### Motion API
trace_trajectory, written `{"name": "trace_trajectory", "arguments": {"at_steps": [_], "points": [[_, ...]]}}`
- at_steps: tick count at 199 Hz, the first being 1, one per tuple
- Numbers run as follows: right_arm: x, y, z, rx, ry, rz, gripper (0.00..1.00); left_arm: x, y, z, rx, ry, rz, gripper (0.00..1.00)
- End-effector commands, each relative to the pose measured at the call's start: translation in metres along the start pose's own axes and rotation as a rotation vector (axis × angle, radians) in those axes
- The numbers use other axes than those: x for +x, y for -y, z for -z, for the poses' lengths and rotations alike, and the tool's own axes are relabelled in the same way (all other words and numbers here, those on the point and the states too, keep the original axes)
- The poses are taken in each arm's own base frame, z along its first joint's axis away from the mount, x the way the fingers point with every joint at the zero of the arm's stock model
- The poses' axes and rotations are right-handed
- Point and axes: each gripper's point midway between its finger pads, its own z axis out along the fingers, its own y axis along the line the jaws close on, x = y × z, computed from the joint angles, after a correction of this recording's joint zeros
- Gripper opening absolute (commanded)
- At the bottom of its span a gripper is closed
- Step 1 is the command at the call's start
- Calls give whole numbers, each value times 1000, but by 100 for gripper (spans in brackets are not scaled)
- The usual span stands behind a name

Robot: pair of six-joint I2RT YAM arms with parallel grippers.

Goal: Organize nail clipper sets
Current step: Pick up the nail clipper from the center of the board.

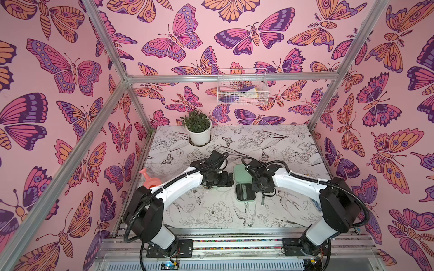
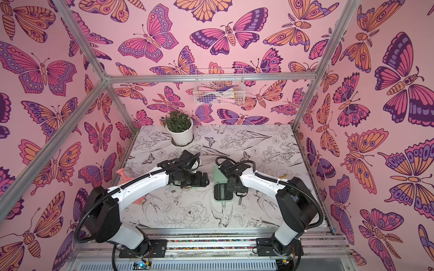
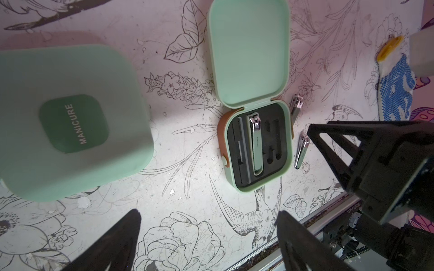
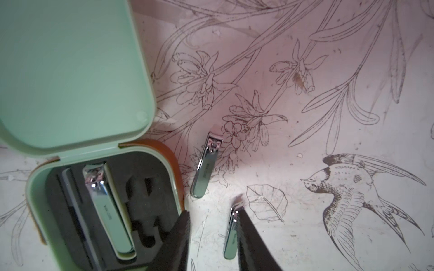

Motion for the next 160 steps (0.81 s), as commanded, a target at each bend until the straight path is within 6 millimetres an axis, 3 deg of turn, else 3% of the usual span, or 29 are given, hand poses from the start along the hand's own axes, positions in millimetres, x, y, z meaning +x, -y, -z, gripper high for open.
{"name": "trace_trajectory", "arguments": {"at_steps": [1,49,72,125,160], "points": [[-1,4,-8,5,-3,-66,36,-5,6,-1,17,4,-37,92],[14,23,3,-2,-9,-119,38,-8,9,-2,24,6,-57,92],[29,28,-3,-27,-37,-152,39,-8,9,-3,26,5,-60,92],[39,17,-19,-66,-66,-161,39,-5,7,-7,23,-6,-54,91],[44,21,-23,-49,-73,-159,38,-5,7,-6,21,-4,-54,91]]}}
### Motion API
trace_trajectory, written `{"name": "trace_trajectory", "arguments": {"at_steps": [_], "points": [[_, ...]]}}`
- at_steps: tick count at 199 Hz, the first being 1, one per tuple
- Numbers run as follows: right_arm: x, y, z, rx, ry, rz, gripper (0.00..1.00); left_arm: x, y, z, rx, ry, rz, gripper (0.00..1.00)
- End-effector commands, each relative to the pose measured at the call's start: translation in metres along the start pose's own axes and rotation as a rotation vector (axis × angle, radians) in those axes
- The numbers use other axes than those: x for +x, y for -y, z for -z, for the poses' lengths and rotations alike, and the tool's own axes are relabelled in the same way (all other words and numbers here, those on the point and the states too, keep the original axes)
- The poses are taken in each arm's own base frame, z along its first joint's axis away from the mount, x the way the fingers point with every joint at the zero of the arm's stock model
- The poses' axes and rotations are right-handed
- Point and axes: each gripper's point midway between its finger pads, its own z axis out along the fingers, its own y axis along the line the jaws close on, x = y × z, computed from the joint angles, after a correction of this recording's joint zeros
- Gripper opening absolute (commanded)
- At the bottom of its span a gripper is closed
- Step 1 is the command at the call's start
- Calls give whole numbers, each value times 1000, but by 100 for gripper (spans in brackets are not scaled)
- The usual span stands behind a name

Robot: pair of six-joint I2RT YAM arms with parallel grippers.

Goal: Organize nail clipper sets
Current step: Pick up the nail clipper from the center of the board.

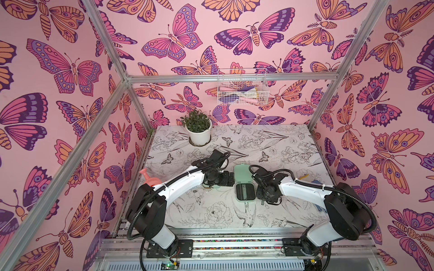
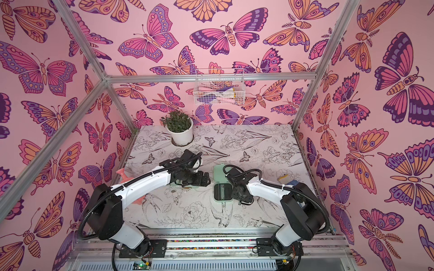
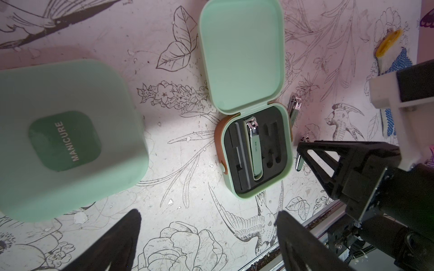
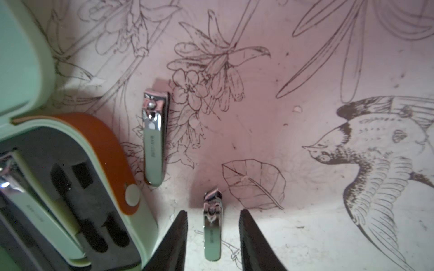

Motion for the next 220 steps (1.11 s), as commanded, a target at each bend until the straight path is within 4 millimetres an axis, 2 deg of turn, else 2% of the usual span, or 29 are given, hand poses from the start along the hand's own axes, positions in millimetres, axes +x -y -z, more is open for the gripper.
{"name": "trace_trajectory", "arguments": {"at_steps": [1,68,141,174,220], "points": [[3,-1,-3,1,-4,-21,38,1,3,-2,9,-12,-16,91],[14,6,-14,14,-31,-27,22,1,3,-4,9,-16,-14,91],[16,4,-9,16,-33,-13,9,0,3,-3,11,-14,-11,91],[8,-4,9,21,-15,63,8,1,3,-2,10,-13,-12,91],[-2,-36,51,21,26,264,8,1,2,-2,6,-12,-11,91]]}}
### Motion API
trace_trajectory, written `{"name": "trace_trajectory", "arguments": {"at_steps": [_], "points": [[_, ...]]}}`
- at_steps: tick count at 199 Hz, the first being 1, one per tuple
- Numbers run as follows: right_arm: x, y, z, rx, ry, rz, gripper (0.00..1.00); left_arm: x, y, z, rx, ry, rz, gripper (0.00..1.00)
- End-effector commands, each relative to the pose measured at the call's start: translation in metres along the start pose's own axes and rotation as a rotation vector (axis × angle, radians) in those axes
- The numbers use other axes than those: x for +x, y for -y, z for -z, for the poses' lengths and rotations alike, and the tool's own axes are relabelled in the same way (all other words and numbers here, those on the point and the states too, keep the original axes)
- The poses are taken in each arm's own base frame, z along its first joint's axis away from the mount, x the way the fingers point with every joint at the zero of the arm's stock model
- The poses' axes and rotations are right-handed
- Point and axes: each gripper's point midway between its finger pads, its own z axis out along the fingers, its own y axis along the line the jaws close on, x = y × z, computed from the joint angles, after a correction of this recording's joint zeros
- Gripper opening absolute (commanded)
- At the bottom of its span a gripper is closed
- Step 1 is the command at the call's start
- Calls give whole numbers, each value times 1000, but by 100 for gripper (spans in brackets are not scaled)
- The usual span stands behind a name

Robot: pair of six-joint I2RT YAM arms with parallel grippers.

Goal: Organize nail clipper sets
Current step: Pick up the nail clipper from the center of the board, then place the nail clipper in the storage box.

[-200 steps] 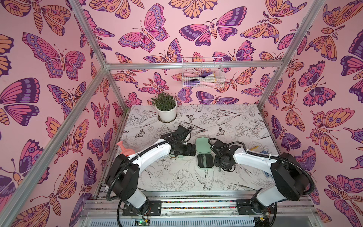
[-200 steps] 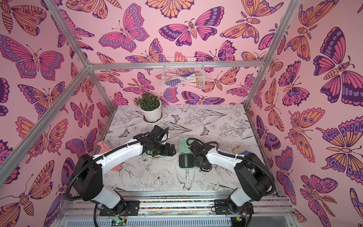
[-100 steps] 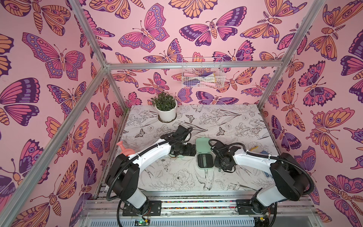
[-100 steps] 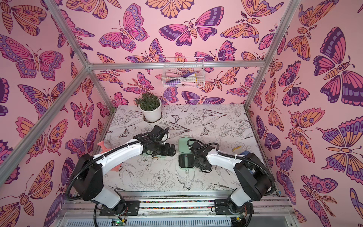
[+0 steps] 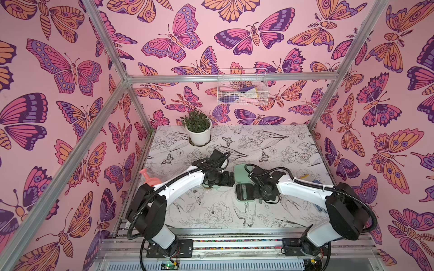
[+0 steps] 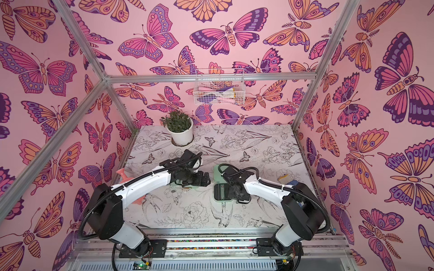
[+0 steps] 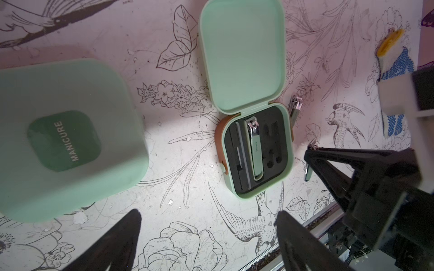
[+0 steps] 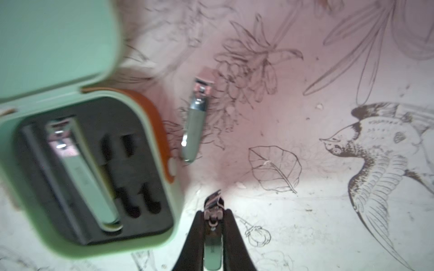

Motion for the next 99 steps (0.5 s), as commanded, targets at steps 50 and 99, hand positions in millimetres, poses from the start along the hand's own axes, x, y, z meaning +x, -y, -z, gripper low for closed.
{"name": "trace_trajectory", "arguments": {"at_steps": [50,99], "points": [[-4,-53,0,-69,-39,268,8,2,1,-1,4,-8,-15,91],[-8,-66,-22,-41,-65,348,8,2,-1,0,-4,-3,-14,91]]}}
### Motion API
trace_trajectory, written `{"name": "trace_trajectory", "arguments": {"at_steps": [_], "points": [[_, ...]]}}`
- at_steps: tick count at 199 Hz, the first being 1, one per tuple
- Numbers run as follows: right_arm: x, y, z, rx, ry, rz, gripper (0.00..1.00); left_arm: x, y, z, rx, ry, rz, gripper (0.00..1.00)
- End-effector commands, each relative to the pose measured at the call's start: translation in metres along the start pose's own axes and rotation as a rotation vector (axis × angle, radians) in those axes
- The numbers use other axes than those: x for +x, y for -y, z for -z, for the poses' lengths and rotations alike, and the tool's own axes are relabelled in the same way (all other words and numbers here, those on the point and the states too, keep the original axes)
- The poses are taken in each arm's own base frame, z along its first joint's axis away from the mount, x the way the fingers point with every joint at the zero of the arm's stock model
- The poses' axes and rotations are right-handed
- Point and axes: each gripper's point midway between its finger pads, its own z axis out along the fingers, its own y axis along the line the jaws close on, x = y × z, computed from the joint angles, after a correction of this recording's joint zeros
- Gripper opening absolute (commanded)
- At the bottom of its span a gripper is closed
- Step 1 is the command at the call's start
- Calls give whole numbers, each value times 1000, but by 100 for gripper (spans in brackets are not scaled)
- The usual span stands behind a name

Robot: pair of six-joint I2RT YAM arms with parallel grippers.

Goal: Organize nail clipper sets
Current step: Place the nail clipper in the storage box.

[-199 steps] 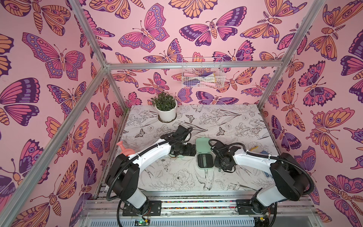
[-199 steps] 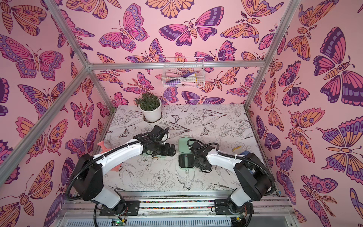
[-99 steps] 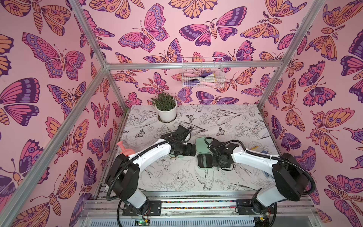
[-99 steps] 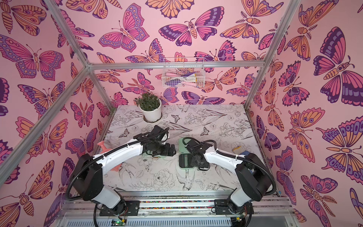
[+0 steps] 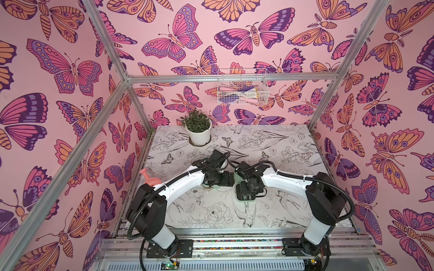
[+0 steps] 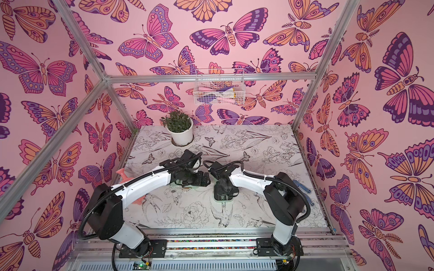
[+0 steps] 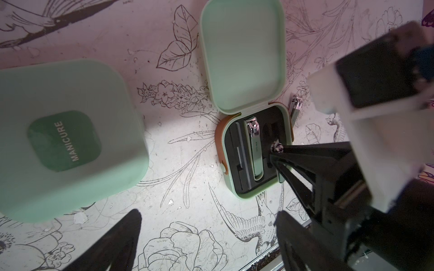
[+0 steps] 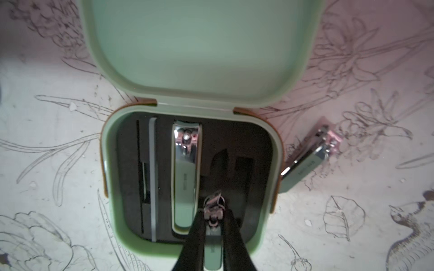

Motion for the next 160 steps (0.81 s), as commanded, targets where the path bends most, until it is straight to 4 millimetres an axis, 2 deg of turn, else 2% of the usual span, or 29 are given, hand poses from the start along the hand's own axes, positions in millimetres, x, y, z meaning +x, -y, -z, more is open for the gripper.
{"name": "trace_trajectory", "arguments": {"at_steps": [1,56,111,160], "points": [[-9,-10,2,-16,13,54,8,2,-1,0,-4,-3,-14,91],[-13,-1,0,12,46,-6,8,1,-1,2,-3,3,-15,91],[-16,-4,-2,-29,85,-102,8,-1,0,1,-4,4,-17,91],[-18,9,1,17,100,-110,8,0,-2,1,-8,3,-18,91]]}}
